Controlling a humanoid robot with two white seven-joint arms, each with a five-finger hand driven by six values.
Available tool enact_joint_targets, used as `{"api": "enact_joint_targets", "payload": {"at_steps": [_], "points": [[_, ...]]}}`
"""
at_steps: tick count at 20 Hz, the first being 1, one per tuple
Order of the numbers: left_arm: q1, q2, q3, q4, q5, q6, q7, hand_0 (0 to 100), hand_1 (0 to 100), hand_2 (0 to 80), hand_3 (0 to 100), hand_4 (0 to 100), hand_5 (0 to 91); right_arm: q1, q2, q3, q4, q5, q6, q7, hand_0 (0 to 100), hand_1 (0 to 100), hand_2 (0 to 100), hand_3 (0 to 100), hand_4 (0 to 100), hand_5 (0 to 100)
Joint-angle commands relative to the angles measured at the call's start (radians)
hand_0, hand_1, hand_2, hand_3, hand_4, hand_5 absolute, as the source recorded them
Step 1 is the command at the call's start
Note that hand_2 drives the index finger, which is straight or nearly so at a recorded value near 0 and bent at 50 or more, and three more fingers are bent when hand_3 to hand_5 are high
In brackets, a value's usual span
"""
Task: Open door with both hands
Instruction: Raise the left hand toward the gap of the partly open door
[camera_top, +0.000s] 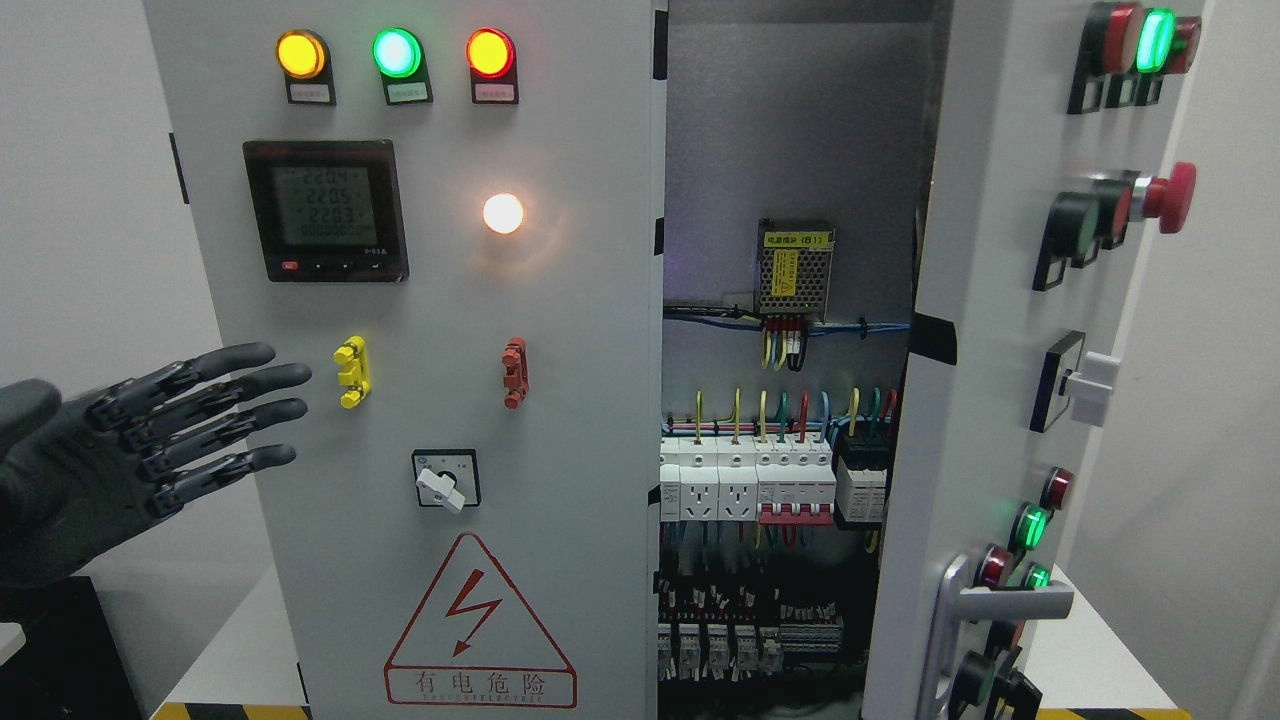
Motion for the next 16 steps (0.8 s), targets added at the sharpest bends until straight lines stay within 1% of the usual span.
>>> {"api": "enact_joint_targets", "payload": {"at_steps": [1,2,3,4,5,7,10,13,16], "points": [[-0.378,-0.186,-0.569,-0.003,0.014,0.026,0.052,12,39,0.0,0,0,0.0,0.0,0.0,0.001,0.0,0.0,0.0,0.0,12,39,0,0,0,0],[-0.474,-0.205,-0.659,0.003,0.046,0.026,0.063,12,39,0.0,0,0,0.0,0.0,0.0,0.001,0.0,0.0,0.0,0.0,12,39,0,0,0,0],[-0.537,-0.217,-0.727,0.005,0.085,0.024,0.069,12,39,0.0,0,0,0.0,0.0,0.0,0.001,0.0,0.0,0.0,0.0,12,39,0,0,0,0],[-0.582,-0.237,-0.773,0.005,0.121,0.023,0.075,12,39,0.0,0,0,0.0,0.0,0.001,-0.001,0.0,0.0,0.0,0.0,12,39,0,0,0,0],[-0.61,-0.257,-0.798,0.005,0.138,0.023,0.086,12,39,0.0,0,0,0.0,0.0,0.0,0.001,0.0,0.0,0.0,0.0,12,39,0,0,0,0],[-0.638,-0.289,-0.817,0.01,0.144,0.021,0.101,12,39,0.0,0,0,0.0,0.0,0.001,0.001,0.0,0.0,0.0,0.0,12,39,0,0,0,0],[-0.662,-0.39,-0.85,0.069,0.142,0.018,0.103,12,39,0.0,0,0,0.0,0.0,0.0,0.001,0.0,0.0,0.0,0.0,12,39,0,0,0,0],[-0.659,-0.496,-0.85,0.135,0.142,0.018,0.097,12,39,0.0,0,0,0.0,0.0,0.0,-0.001,0.0,0.0,0.0,0.0,12,39,0,0,0,0],[-0.654,-0.55,-0.837,0.143,0.156,0.018,0.092,12,39,0.0,0,0,0.0,0.0,0.0,0.001,0.0,0.0,0.0,0.0,12,39,0,0,0,0]]}}
